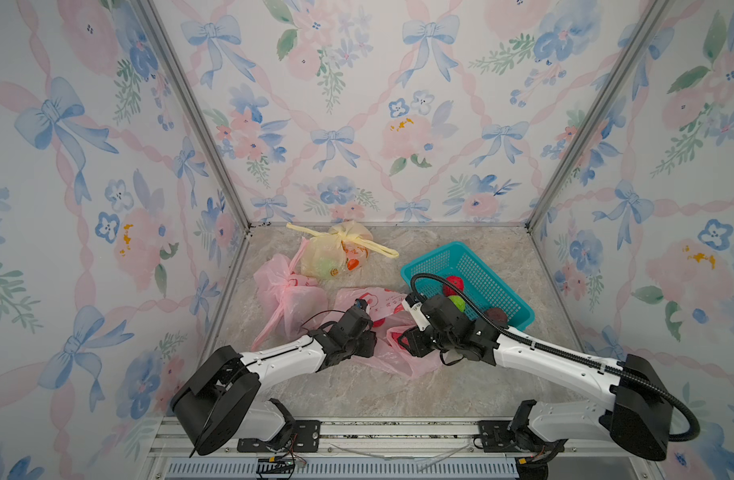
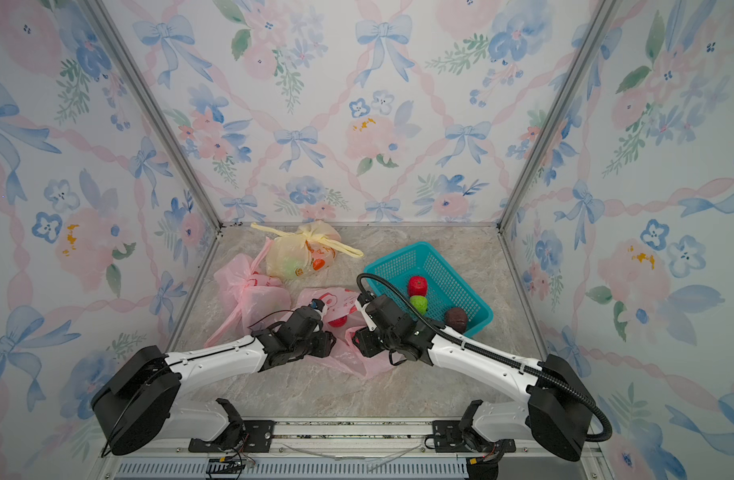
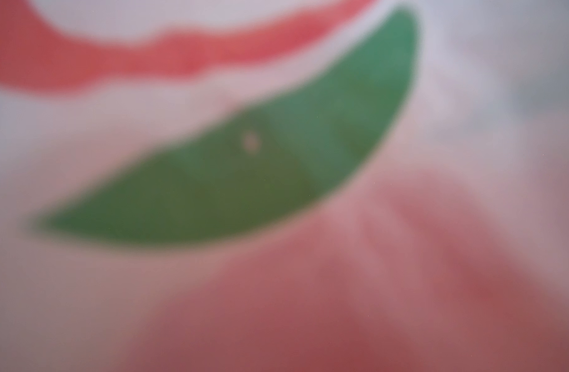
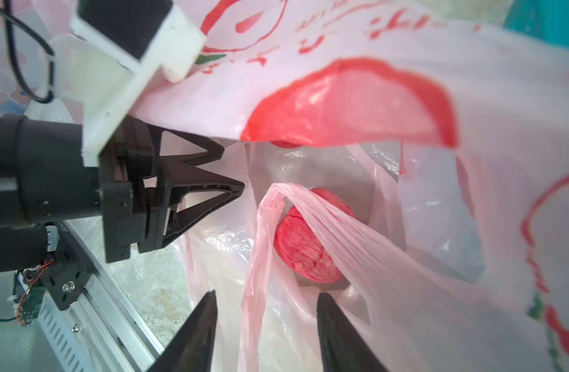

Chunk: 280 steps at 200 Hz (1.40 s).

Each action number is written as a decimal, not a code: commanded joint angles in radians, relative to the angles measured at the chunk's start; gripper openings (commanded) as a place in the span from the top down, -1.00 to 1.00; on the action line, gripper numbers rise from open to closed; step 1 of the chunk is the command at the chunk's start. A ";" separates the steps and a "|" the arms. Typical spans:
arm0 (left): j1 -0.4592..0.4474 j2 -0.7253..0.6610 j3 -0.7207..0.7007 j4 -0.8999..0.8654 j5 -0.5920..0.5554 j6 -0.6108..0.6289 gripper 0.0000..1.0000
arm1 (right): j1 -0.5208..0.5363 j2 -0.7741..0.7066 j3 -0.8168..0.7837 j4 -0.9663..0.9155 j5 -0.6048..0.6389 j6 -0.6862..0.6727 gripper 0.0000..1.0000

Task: Untie the knot of a plastic bag & take out the apple
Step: Adjust the plastic bag at the center of the board, then pick up the apple from the plastic bag.

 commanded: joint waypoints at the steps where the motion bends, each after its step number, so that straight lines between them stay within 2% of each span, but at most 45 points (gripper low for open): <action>1: 0.002 -0.033 0.009 0.059 -0.065 -0.010 -0.17 | -0.012 0.050 0.006 -0.029 0.024 0.033 -0.02; 41: 0.008 -0.057 0.062 0.135 -0.121 0.041 -0.41 | -0.015 0.094 -0.007 -0.035 0.010 0.033 0.01; 81: 0.039 0.052 0.122 0.161 -0.127 0.073 -0.65 | -0.015 0.118 -0.013 -0.015 -0.013 0.017 0.01; 140: 0.071 0.246 0.238 0.147 -0.055 0.084 -0.59 | -0.023 0.129 -0.020 0.008 -0.034 0.010 0.01; 231: 0.073 0.374 0.292 0.206 0.003 0.098 -0.55 | -0.036 0.161 -0.039 0.060 -0.070 0.015 0.01; 264: 0.072 0.399 0.308 0.227 0.006 0.112 -0.36 | -0.038 0.169 -0.037 0.062 -0.073 0.017 0.01; 280: 0.073 0.402 0.302 0.252 0.000 0.116 -0.34 | -0.040 0.171 -0.039 0.063 -0.073 0.020 0.01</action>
